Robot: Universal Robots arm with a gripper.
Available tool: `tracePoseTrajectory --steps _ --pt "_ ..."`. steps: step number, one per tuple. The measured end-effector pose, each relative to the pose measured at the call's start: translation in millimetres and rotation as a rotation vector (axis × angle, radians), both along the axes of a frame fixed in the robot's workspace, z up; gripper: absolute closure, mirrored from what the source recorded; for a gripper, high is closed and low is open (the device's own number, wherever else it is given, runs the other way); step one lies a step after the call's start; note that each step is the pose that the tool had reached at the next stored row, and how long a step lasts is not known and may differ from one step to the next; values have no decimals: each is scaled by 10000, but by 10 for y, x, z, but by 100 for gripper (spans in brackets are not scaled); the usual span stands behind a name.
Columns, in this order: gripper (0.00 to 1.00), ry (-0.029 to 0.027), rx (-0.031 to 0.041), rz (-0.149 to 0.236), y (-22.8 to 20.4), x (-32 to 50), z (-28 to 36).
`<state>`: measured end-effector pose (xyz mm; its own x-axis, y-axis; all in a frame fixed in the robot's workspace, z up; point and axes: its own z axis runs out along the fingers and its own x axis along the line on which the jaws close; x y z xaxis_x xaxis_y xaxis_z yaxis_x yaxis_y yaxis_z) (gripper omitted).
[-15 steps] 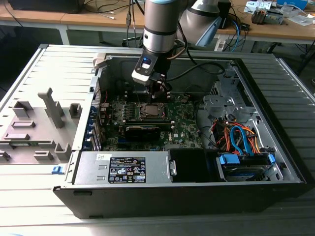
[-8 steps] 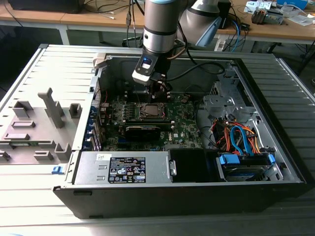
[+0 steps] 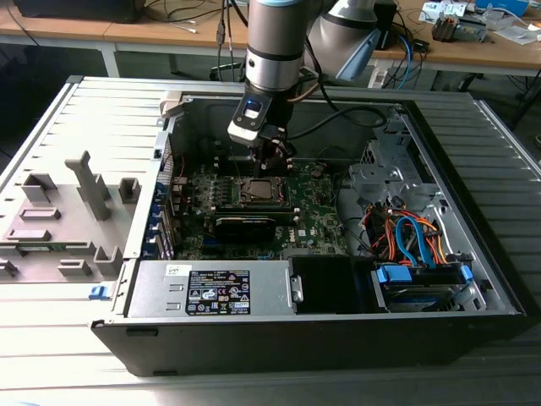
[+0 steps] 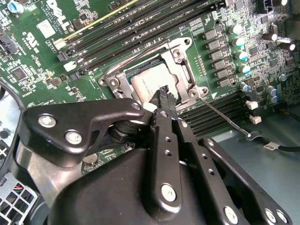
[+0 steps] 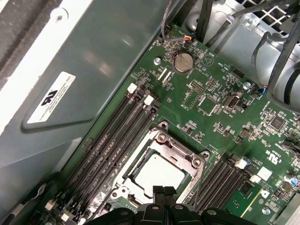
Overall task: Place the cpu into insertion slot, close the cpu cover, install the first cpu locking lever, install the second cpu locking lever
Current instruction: 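Install the first cpu locking lever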
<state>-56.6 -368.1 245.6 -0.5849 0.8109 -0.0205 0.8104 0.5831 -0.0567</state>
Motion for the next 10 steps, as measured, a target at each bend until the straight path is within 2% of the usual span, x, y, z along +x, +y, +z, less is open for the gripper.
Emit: tracePoseTrajectory --steps 10 --pt "89 0 0 194 0 0 0"
